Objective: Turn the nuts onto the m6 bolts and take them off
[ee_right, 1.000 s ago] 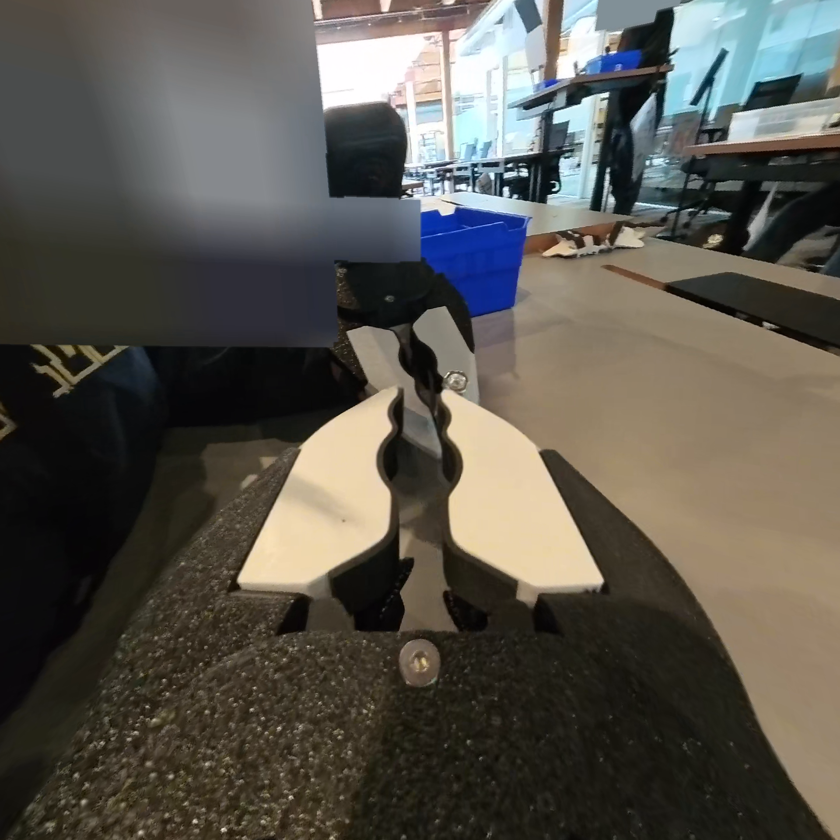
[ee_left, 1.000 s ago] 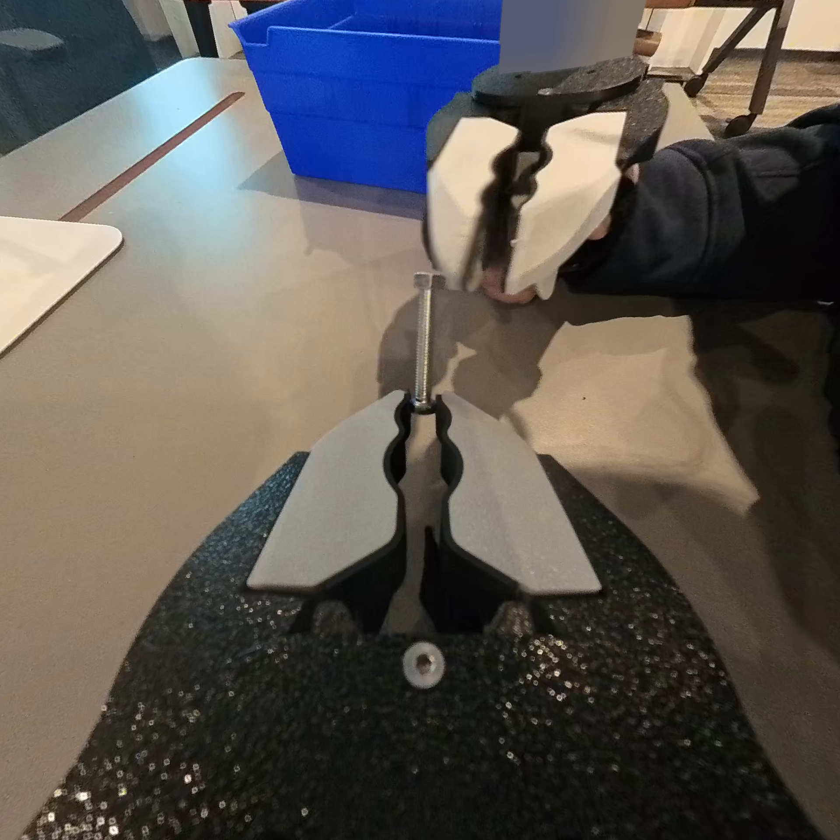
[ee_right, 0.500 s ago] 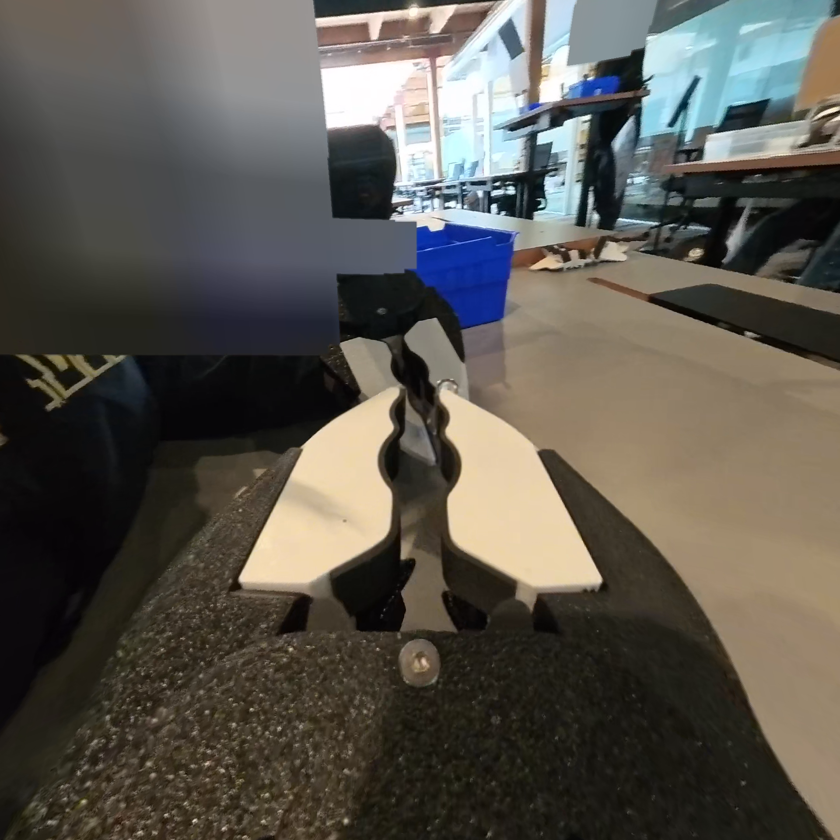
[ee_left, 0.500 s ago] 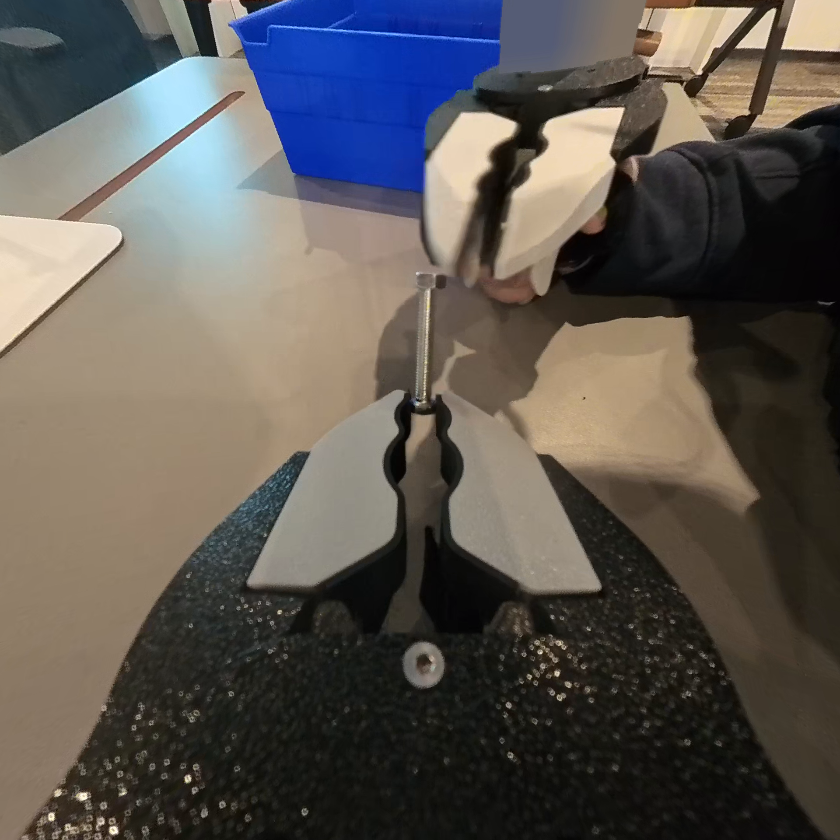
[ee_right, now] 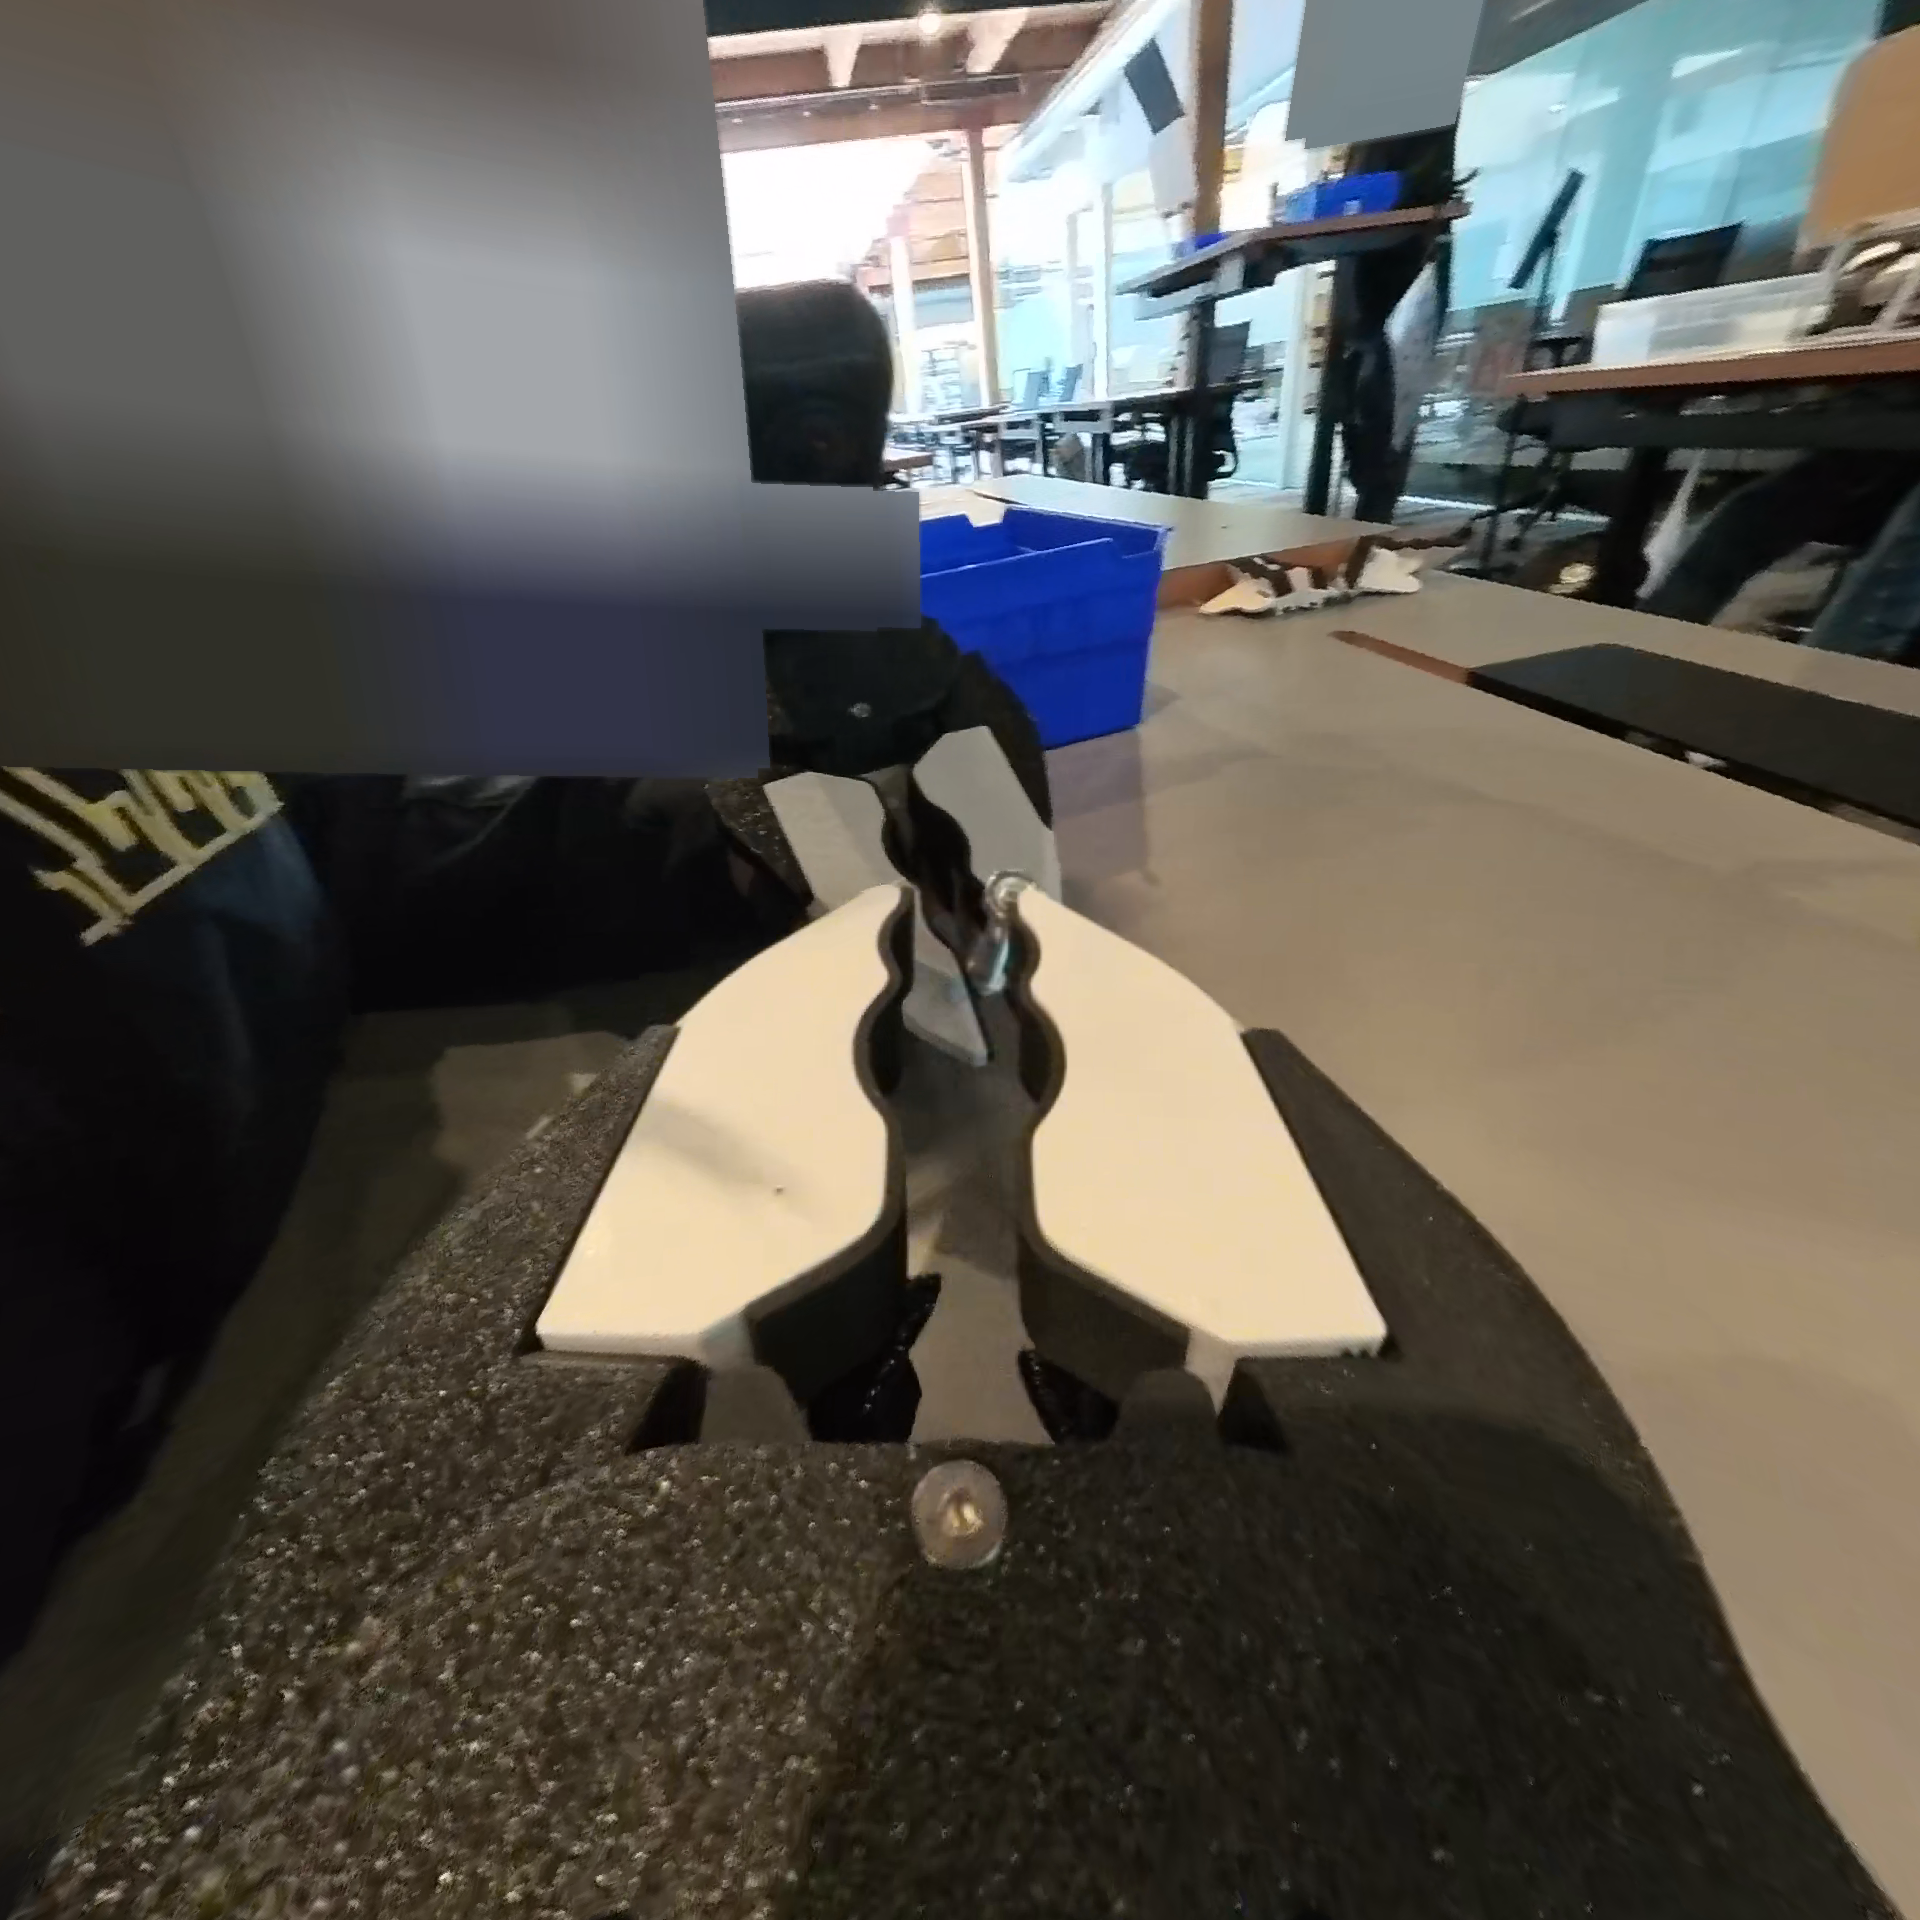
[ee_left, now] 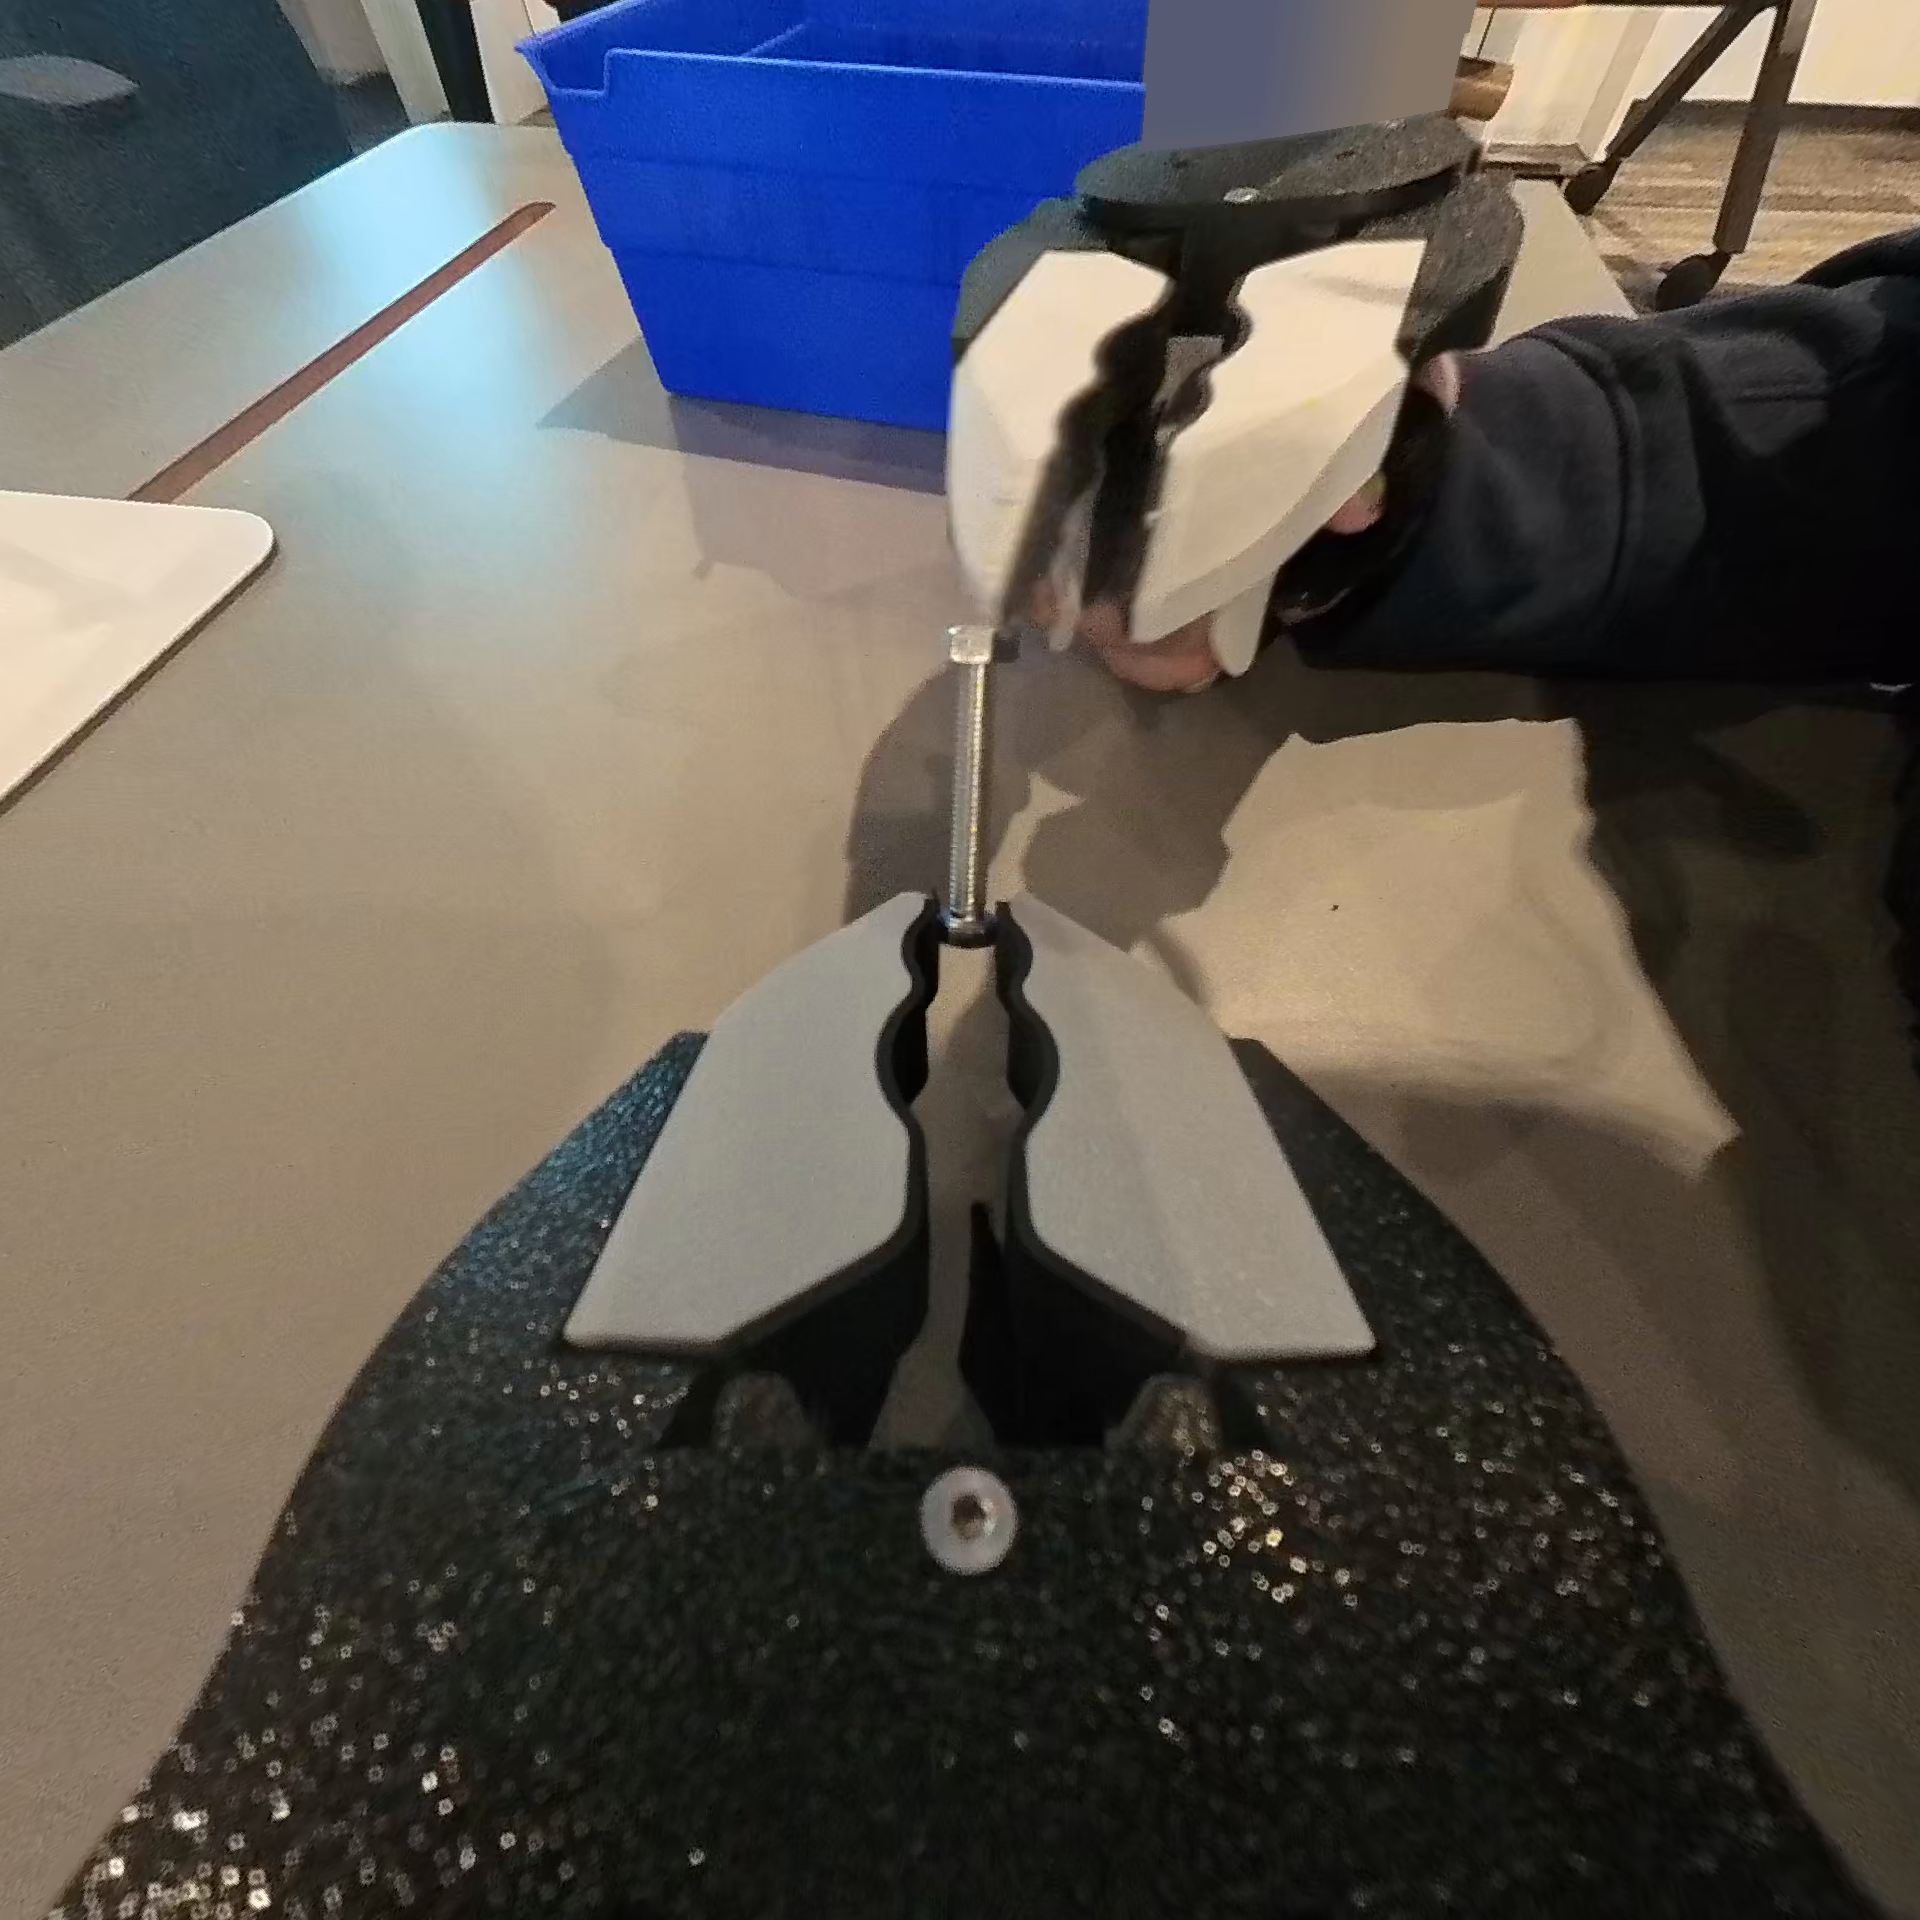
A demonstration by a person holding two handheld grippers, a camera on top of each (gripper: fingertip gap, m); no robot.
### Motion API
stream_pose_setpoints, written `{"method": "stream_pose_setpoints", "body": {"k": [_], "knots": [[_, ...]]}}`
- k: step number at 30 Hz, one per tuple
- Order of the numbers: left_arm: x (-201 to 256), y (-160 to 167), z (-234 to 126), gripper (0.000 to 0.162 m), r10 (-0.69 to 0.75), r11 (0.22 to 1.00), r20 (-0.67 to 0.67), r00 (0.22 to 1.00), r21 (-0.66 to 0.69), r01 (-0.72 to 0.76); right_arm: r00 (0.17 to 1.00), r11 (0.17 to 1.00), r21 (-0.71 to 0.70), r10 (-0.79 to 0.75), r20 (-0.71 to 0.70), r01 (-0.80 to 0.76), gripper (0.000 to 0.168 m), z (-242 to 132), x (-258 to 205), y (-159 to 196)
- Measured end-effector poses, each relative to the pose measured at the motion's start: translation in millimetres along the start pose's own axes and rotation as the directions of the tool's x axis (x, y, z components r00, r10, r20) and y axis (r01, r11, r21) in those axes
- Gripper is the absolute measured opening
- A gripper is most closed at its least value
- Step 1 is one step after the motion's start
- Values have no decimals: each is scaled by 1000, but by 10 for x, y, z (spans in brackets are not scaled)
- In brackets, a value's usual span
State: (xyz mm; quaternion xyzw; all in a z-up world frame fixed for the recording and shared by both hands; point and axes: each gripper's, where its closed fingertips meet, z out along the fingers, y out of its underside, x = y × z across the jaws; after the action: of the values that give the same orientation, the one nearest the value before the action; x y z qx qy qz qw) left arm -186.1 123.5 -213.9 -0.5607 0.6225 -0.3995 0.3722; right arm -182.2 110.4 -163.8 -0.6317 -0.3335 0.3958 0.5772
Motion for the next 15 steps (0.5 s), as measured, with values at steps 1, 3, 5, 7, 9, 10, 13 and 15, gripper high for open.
{"method": "stream_pose_setpoints", "body": {"k": [1,3,5,7,9,10,13,15], "knots": [[-1,0,0,10,0,1000,0,1000,0,0,1000,1000,-4,-3,-24,3,20,11,29,5],[-2,0,1,10,0,1000,1,1000,0,0,999,1000,-12,-11,-39,10,26,27,42,16],[-3,-1,0,10,-1,1000,2,1000,1,1,1000,1000,-12,-11,-1,11,19,24,-9,17],[-2,-1,0,10,-1,1000,1,1000,1,1,997,1000,-6,0,81,1,0,-3,-113,12],[-1,0,0,10,0,1000,1,1000,0,0,996,1000,-2,23,87,-23,1,-15,-100,6],[0,1,1,10,0,1000,1,1000,-1,0,998,1000,4,29,60,-29,6,-16,-60,-1],[1,3,2,10,1,1000,1,1000,-2,-1,1000,1000,-1,19,-8,-19,21,3,27,8],[1,3,2,10,1,1000,1,1000,-2,-1,999,1000,-18,9,-32,-10,27,27,50,29]]}}
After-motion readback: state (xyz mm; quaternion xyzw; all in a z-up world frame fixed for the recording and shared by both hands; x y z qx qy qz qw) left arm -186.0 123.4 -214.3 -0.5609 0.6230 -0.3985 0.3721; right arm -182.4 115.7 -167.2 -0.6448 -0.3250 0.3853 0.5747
